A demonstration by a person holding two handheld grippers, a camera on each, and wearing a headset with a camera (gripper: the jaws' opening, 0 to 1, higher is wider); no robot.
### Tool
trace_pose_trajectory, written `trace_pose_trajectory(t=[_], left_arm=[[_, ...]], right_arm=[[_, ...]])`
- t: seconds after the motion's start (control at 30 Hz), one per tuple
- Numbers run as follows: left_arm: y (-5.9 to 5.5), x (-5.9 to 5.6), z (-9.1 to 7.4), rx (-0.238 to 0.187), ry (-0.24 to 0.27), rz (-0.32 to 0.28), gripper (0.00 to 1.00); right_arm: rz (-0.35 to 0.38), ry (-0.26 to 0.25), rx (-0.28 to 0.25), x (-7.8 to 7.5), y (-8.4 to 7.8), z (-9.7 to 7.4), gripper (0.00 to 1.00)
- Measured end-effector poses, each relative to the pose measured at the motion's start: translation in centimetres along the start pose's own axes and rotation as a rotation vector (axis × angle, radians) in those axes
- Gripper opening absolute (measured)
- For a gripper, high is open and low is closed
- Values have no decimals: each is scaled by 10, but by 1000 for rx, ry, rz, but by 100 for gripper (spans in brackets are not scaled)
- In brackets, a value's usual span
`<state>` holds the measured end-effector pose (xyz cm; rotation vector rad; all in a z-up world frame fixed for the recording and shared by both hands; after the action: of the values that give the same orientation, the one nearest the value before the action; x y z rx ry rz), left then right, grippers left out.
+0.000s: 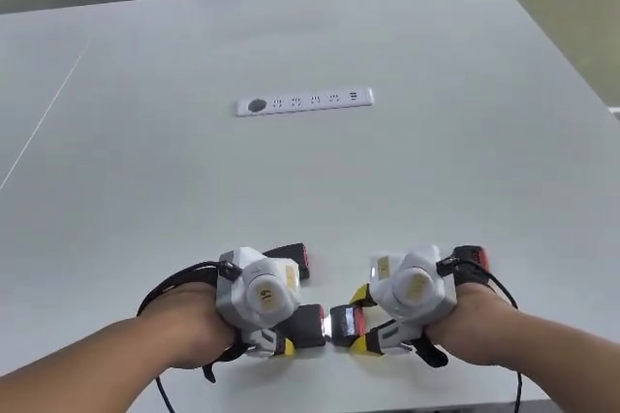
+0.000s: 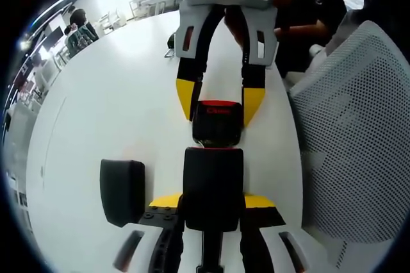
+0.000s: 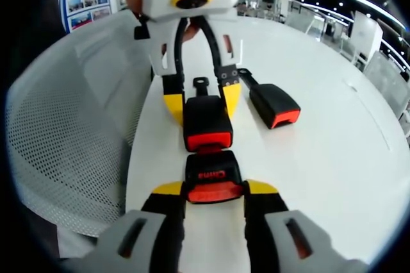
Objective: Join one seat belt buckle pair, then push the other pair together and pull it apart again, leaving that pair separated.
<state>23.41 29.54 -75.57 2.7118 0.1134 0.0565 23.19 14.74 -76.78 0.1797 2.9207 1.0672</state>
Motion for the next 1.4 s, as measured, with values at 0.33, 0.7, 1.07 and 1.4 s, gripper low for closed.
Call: trace_pose_trajectory(t=[0.33,0.7,1.07,1.4], left_arm=[[0,-1,0,3,2,-4,34],[1,-1,0,8,4,-8,34],[1,-1,0,9,12,-24,34],[0,-1,0,10,23,-41,34]], right_arm=[[-1,1,2,0,1,0,35],[-1,-2,2,0,1,0,36],[-1,-6,10,0,1,1,36],[1,-9,21,0,1,0,36]])
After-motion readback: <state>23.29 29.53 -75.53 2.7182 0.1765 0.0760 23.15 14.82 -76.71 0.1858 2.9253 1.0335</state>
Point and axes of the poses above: the centre of the closed fingertips' face, and the gripper's own axes: z roughly forward along the fingers, x roughly to its left, y roughly out of its top, the point moved 8 cm from there along -z, roughly backward along the fingers
